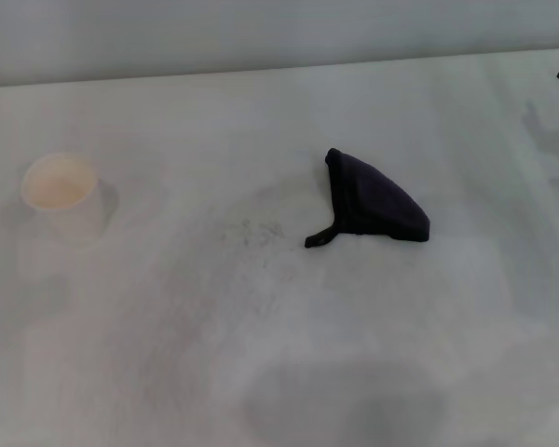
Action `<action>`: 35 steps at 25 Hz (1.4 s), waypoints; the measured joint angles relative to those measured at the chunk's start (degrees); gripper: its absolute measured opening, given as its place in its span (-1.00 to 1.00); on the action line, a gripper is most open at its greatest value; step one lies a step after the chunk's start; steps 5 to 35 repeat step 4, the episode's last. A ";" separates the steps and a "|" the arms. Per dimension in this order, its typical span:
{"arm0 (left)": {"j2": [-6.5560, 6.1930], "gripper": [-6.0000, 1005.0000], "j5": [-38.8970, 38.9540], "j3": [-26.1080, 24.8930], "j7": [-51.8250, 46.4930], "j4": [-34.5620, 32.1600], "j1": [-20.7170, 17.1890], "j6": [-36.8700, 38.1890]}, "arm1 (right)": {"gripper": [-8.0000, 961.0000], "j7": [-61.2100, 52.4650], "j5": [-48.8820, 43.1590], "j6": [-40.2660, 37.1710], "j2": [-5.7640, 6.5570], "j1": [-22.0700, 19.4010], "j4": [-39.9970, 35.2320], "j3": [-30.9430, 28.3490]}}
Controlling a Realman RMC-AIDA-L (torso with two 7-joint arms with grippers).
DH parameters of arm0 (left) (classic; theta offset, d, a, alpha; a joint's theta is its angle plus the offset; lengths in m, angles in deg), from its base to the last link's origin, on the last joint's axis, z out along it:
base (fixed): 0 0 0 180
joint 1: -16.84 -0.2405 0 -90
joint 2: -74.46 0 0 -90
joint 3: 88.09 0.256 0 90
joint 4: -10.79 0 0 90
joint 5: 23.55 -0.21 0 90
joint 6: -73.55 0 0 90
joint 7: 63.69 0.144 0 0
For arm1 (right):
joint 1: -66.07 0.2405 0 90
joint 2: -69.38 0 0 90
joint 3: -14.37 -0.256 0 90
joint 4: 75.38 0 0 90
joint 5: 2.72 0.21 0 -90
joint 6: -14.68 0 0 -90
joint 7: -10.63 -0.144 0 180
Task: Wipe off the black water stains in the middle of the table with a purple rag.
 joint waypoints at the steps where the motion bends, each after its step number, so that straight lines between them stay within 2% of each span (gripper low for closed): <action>1: 0.05 0.75 0.00 0.06 0.00 0.00 0.00 0.18 | 0.82 0.00 -0.16 -0.02 0.00 0.00 0.15 0.22; 35: 0.17 0.75 -0.02 0.47 0.00 0.10 0.00 0.26 | 0.82 0.13 -0.30 -0.03 -0.05 0.00 0.51 0.33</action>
